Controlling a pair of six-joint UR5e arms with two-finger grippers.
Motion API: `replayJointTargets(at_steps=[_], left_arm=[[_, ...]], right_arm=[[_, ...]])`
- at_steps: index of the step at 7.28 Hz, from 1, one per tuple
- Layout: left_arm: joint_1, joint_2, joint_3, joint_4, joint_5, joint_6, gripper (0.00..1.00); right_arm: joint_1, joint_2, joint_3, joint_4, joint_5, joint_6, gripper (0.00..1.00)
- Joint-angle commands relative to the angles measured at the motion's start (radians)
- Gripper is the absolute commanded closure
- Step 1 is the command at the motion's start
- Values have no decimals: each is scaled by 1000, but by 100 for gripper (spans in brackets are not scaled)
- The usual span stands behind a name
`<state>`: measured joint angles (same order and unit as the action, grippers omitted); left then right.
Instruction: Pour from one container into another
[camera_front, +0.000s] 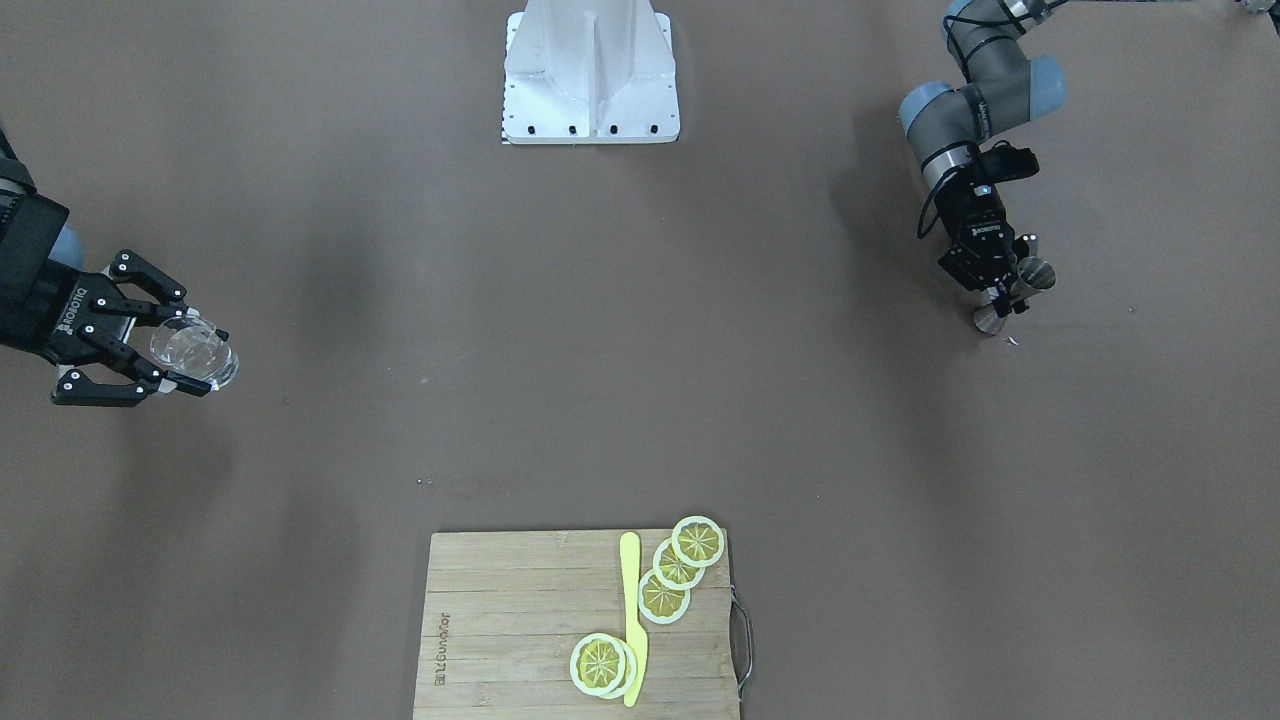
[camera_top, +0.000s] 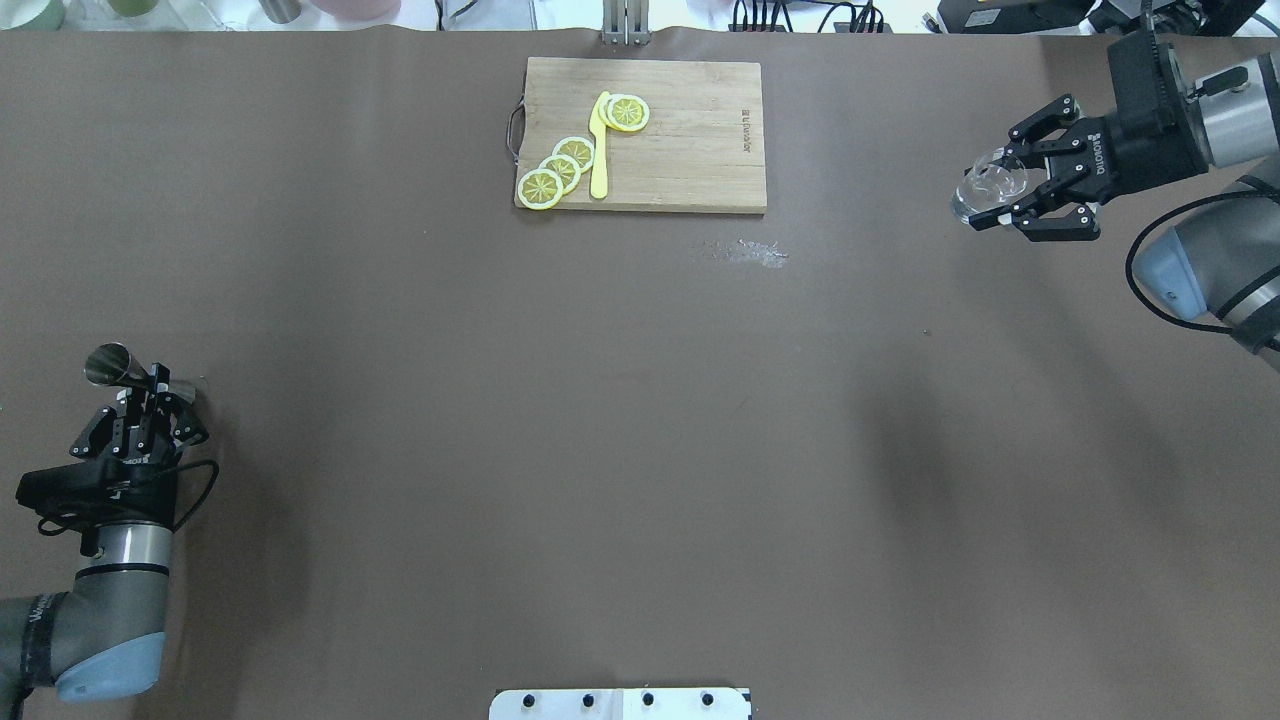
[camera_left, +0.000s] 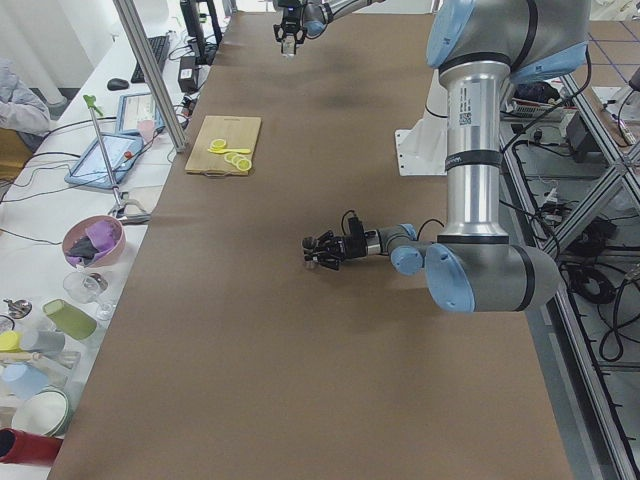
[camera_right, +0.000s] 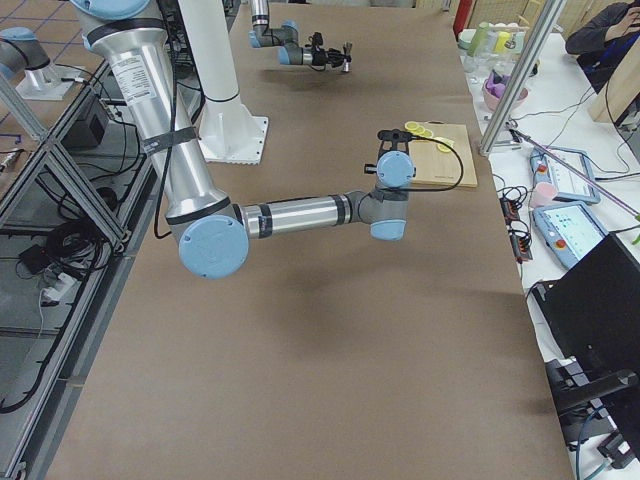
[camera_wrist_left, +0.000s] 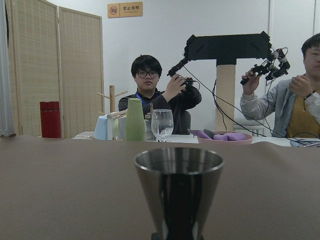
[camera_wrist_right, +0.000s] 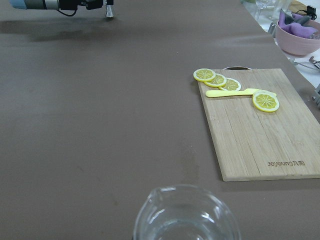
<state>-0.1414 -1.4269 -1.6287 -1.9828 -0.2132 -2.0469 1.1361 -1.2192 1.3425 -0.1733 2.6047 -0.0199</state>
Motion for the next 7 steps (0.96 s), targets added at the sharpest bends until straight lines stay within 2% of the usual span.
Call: replayJointTargets(at_steps=[1, 2, 3, 4, 6, 7], left_arm=[[-3, 2, -81, -7, 3, 188, 100], [-3, 0, -132, -72, -8, 376, 100], [-4, -6, -160, -194, -50, 440, 100], [-4, -53, -180, -229, -98, 494, 100], [-4, -208, -172, -246, -100, 956, 100], [-4, -233, -178, -327, -101, 968, 100]], right_arm=[[-1, 0, 33, -29, 0, 0, 100], [-7, -2, 68, -72, 2, 0, 100], [-10, -3, 92, -87, 2, -2, 100], [-12, -3, 104, -90, 2, 0, 100], [-19, -3, 145, -145, 0, 0, 100], [-25, -3, 170, -170, 0, -2, 100]])
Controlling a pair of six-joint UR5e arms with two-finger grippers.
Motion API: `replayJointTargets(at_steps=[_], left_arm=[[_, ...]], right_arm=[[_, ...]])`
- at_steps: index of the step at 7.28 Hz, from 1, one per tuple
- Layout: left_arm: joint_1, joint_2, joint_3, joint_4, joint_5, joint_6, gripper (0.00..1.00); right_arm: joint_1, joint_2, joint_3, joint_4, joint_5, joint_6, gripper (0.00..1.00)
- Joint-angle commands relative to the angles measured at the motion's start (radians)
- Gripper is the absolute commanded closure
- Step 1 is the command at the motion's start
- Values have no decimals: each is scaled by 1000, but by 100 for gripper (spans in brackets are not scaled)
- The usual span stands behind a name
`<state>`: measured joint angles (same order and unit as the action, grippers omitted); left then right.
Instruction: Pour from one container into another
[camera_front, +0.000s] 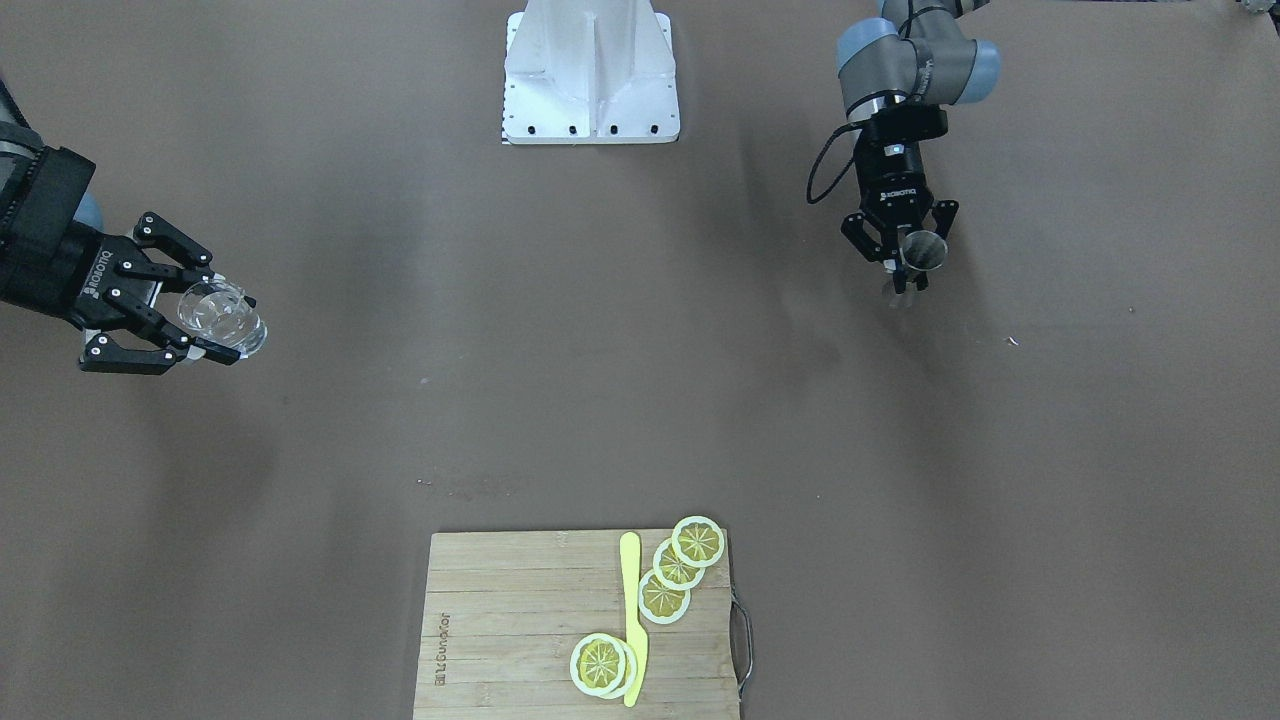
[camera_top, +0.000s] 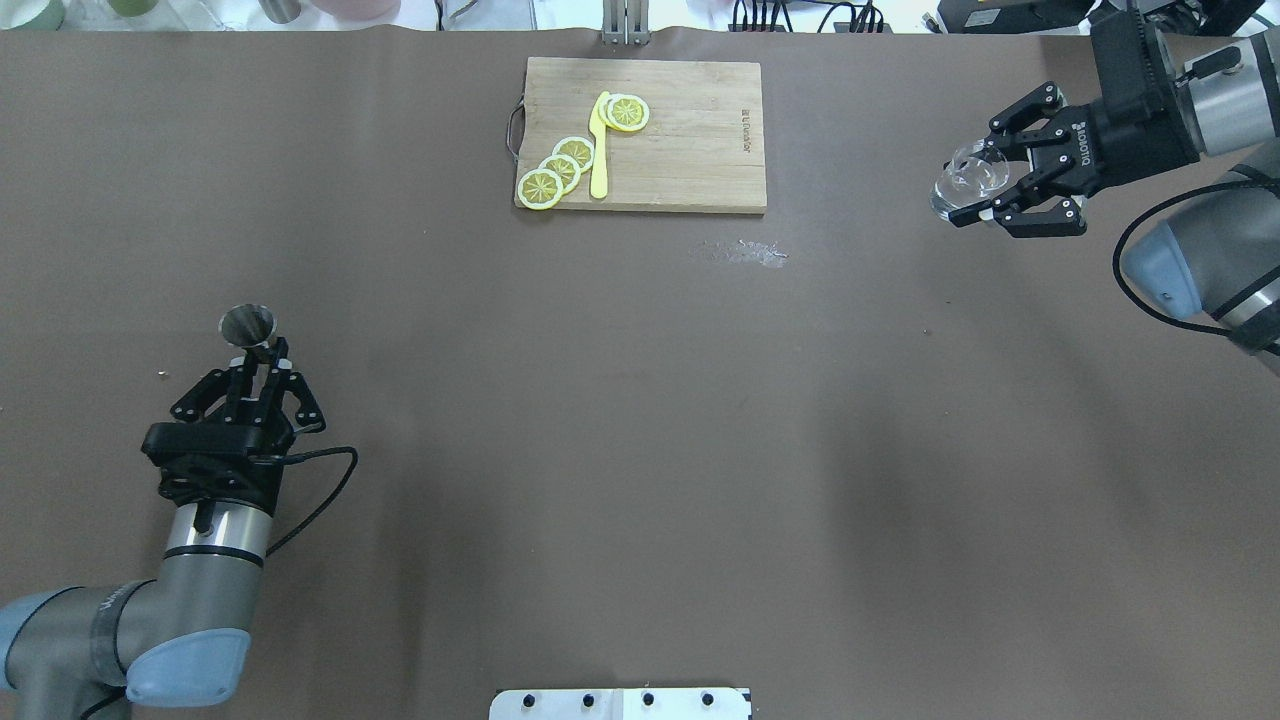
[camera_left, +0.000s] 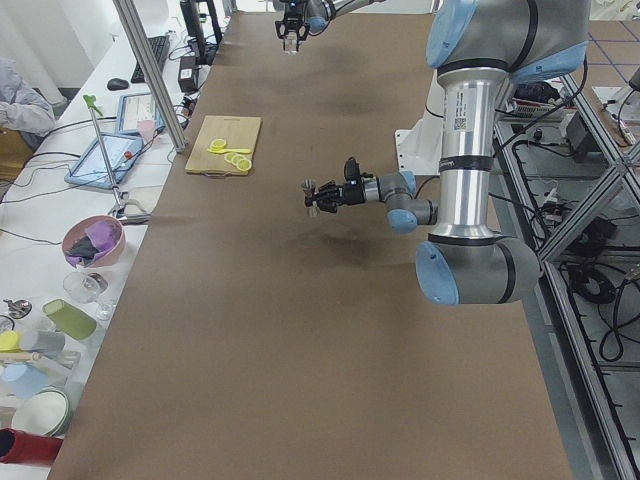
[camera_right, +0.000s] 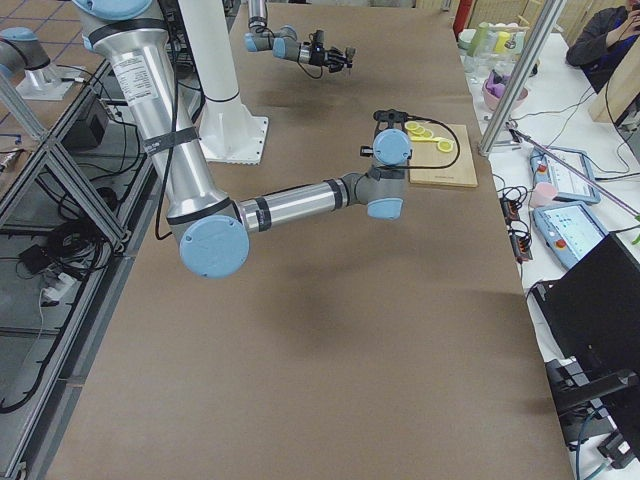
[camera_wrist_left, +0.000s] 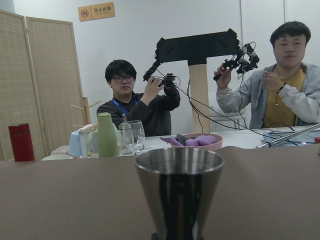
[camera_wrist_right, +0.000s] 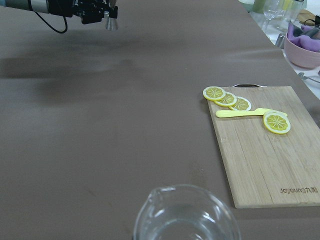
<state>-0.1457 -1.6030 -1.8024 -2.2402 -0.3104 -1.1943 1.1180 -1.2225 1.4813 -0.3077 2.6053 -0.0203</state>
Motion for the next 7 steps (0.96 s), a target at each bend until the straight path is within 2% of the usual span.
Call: replayJointTargets(at_steps=[1, 2, 3, 4, 5, 6, 7], left_arm=[[0, -104, -18, -150, -47, 140, 100], [0, -217, -6, -151, -58, 268, 100], [-8, -256, -6, -156, -58, 365, 100], [-20, -267, -8, -157, -81, 386, 100], [-34, -325, 11, -154, -161, 448, 100], [-40, -386, 29, -159, -189, 541, 100], [-46, -532, 90, -156, -246, 637, 100]], right_arm=[[-3, -6, 59, -44, 1, -1, 100], [-1, -8, 82, -44, 2, -1, 100], [0, -9, 99, -44, 6, 0, 100], [-4, -9, 120, -60, 7, 0, 100], [-10, 1, 157, -133, 19, 0, 100], [-21, 1, 207, -213, 25, -1, 100], [-24, 3, 214, -226, 21, -1, 100]])
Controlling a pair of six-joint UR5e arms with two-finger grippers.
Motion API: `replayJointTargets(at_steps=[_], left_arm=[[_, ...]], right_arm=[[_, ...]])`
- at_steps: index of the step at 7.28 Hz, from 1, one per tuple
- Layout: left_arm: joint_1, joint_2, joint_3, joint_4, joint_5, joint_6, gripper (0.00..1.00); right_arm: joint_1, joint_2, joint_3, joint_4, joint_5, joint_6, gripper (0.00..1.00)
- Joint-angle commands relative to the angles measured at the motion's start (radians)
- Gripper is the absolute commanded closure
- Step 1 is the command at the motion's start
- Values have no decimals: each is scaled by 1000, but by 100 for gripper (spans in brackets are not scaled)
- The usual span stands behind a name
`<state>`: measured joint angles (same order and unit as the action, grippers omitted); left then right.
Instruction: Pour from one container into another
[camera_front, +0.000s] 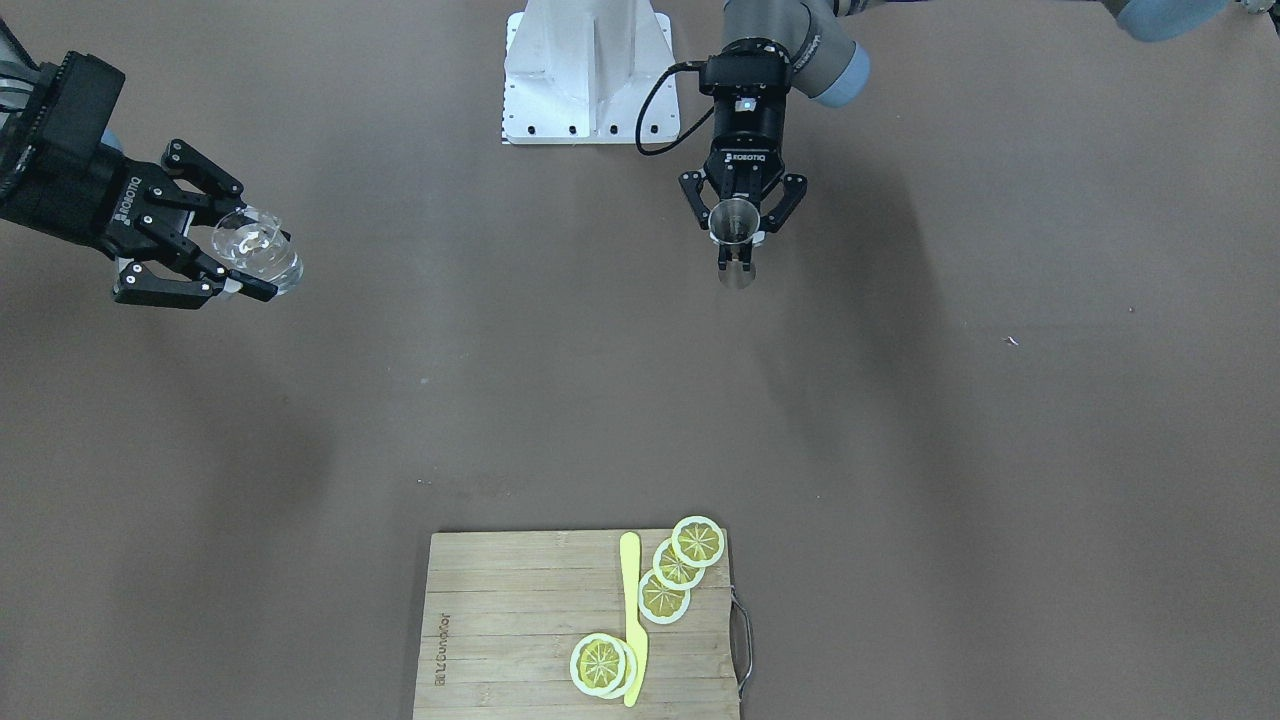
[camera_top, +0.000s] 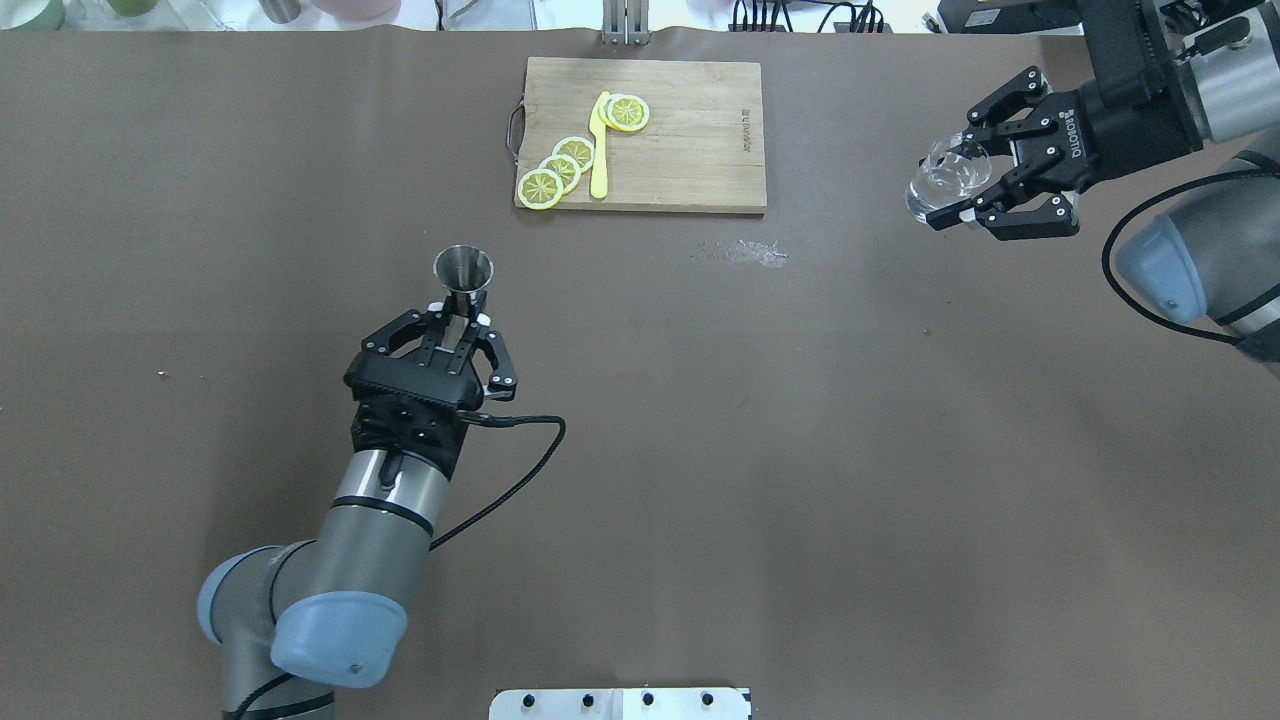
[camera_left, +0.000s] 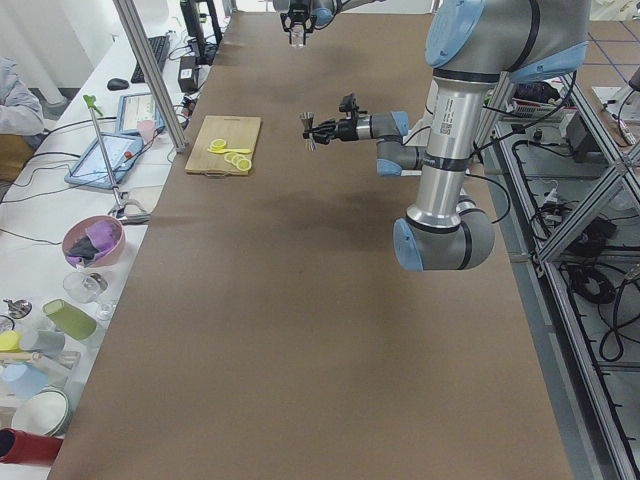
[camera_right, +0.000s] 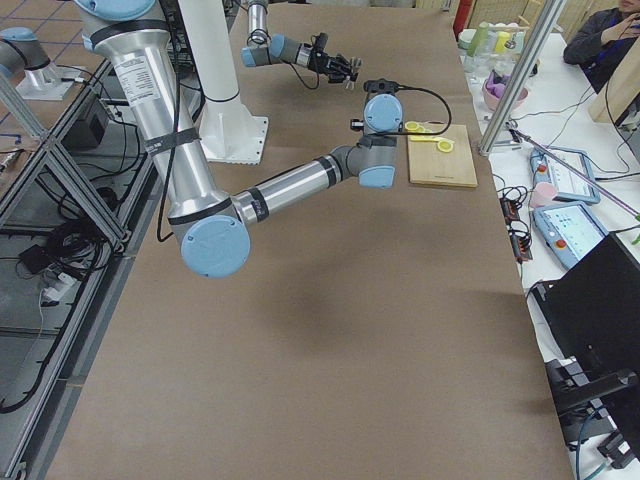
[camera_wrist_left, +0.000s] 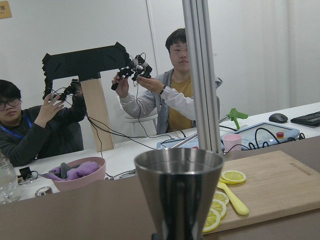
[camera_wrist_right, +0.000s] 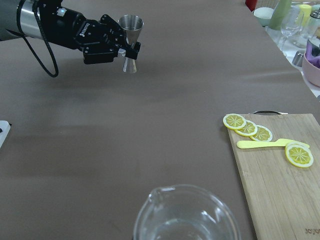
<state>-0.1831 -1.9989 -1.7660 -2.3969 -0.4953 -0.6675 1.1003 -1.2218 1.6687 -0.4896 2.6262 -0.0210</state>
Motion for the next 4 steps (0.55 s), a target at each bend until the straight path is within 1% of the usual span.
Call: replayJointTargets(at_steps=[1, 2, 3, 4], left_arm=[[-19, -196, 130, -5, -102, 185, 100], [-28, -202, 132, -4, -124, 187, 100], [-33, -208, 138, -4, -129, 187, 100], [-51, -237, 152, -4, -168, 189, 100]], right_arm=[[-20, 33, 34, -111, -21, -8, 100], [-40, 33, 74, -194, -81, -26, 100], [-49, 16, 139, -305, -134, -139, 100], [-56, -25, 220, -448, -162, -277, 100]])
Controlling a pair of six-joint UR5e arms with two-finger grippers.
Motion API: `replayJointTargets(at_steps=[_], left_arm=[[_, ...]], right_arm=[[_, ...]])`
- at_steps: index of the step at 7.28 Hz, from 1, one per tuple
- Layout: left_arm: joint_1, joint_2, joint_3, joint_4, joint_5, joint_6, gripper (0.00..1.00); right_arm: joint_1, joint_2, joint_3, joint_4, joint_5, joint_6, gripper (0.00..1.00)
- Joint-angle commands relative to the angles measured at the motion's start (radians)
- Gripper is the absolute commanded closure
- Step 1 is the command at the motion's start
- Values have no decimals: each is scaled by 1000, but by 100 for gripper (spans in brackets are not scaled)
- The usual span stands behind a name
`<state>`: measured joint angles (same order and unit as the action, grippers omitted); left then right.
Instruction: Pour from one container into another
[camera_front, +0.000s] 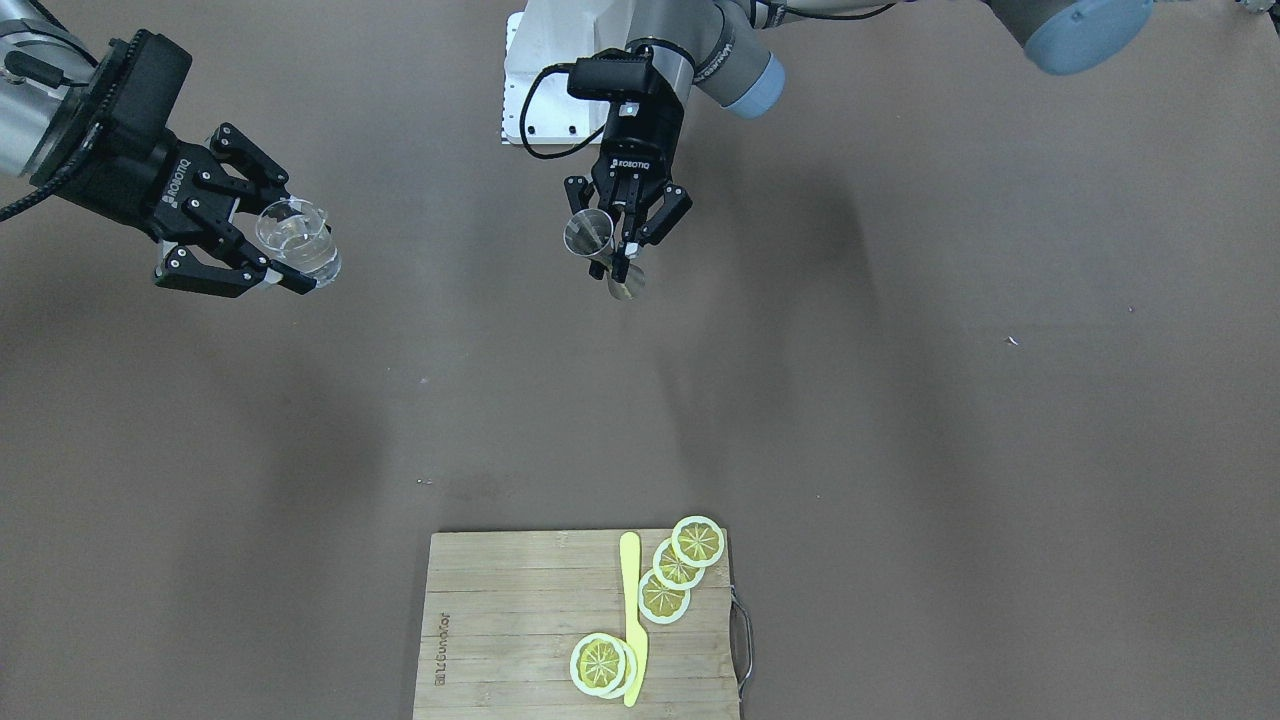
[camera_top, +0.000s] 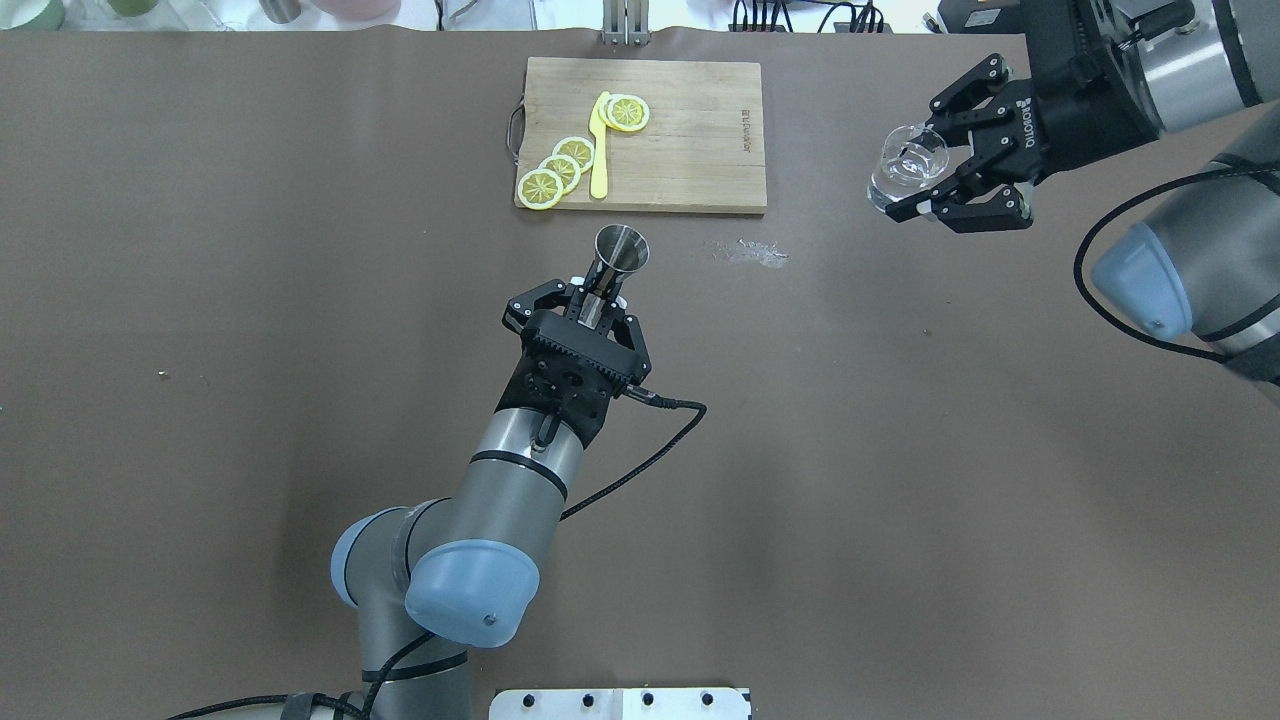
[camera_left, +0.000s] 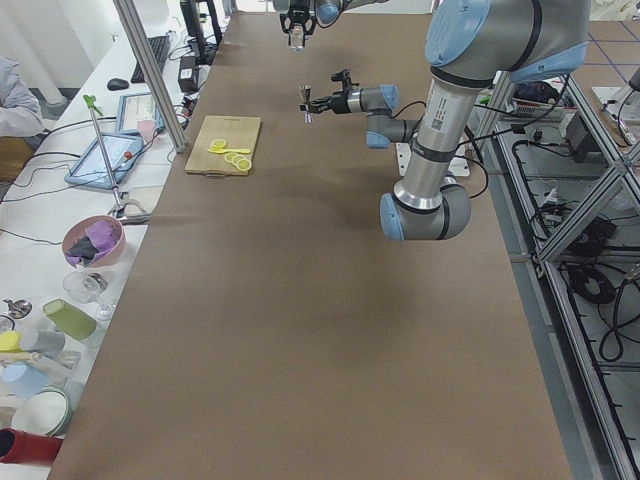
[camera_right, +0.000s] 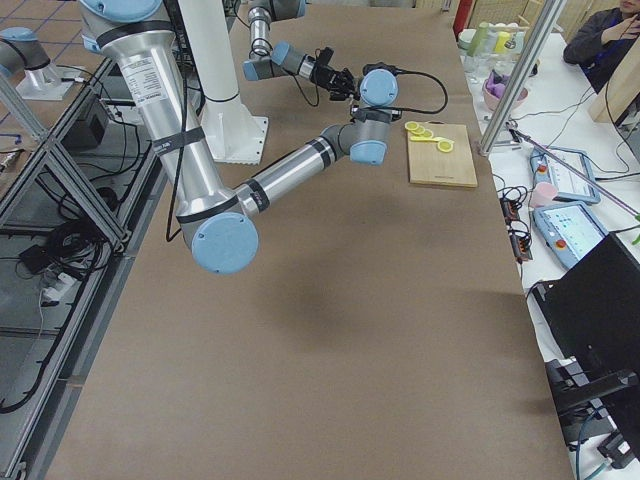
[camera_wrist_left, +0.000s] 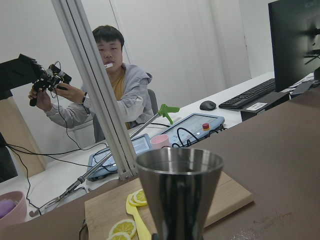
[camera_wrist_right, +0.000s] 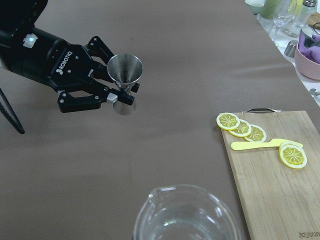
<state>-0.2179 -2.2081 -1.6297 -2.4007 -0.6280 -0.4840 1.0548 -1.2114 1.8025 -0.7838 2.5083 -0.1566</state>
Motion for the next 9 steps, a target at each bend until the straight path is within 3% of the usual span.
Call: replayJointTargets(at_steps=[1, 4, 7, 9], left_arm=[[-52, -107, 92, 5, -83, 10, 100], [-66, -116, 116, -3, -85, 7, 100], [-69, -154, 136, -8, -84, 8, 100], [-63, -202, 206, -6, -87, 10, 100]], right_arm=[[-19, -34, 121, -257, -49, -220, 100], [-41, 19, 121, -397, -100, -317, 100], [-44, 107, 51, -420, -100, -307, 100], [-45, 163, 29, -469, -101, -307, 100]])
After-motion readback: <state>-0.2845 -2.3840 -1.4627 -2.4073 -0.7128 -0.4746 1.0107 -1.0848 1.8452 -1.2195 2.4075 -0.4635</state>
